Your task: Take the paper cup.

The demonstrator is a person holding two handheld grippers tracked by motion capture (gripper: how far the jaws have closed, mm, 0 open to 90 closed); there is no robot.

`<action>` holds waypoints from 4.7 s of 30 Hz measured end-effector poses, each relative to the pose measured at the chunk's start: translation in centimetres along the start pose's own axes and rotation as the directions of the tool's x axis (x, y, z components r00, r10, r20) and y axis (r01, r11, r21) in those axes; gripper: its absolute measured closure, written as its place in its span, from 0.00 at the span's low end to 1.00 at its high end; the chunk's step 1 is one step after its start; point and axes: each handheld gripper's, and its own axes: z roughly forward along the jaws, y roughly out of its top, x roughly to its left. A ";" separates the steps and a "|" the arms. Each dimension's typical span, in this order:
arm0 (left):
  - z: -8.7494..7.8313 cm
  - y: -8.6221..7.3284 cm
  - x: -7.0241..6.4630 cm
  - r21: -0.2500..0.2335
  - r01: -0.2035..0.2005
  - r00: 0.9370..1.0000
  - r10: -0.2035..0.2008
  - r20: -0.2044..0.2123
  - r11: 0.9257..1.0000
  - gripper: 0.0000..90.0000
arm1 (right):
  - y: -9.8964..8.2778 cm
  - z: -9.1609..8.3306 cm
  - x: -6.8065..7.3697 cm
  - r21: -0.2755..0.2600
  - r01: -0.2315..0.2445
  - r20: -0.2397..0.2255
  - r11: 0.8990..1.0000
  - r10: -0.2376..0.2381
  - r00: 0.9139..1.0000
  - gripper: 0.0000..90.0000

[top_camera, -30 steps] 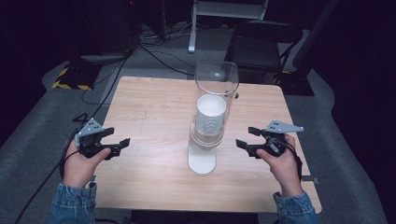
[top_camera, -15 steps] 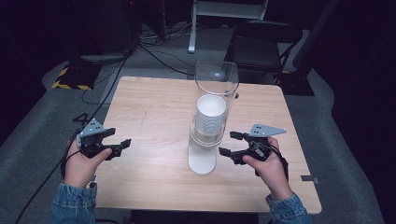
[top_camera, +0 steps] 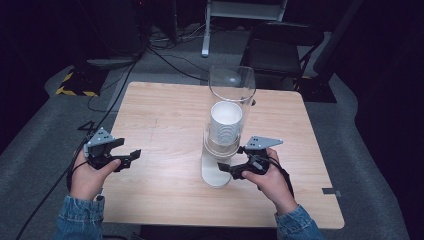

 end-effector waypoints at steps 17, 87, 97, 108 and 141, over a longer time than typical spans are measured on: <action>0.4 -0.2 0.2 0.006 0.007 1.000 -0.007 0.020 1.000 0.26 | -0.1 2.7 -0.3 -0.136 -0.006 0.040 0.991 0.011 0.999 0.21; 0.2 -0.3 0.4 0.001 0.019 1.000 -0.019 0.024 1.000 0.26 | -2.3 3.7 0.1 -0.100 0.073 0.119 0.992 -0.061 0.991 0.38; 0.2 -0.3 0.4 0.004 0.017 1.000 -0.017 0.026 1.000 0.26 | -2.5 3.5 0.2 -0.069 0.074 0.124 0.995 -0.065 0.990 0.36; 0.3 -0.3 0.5 0.007 0.013 1.000 -0.013 0.025 1.000 0.26 | -3.4 3.5 0.2 -0.001 0.073 0.137 0.997 -0.072 0.988 0.35; 2.9 1.2 0.4 0.018 -0.008 0.997 0.006 0.071 1.000 0.26 | -6.1 -1.3 -1.3 0.070 0.037 0.275 0.997 -0.055 0.960 0.35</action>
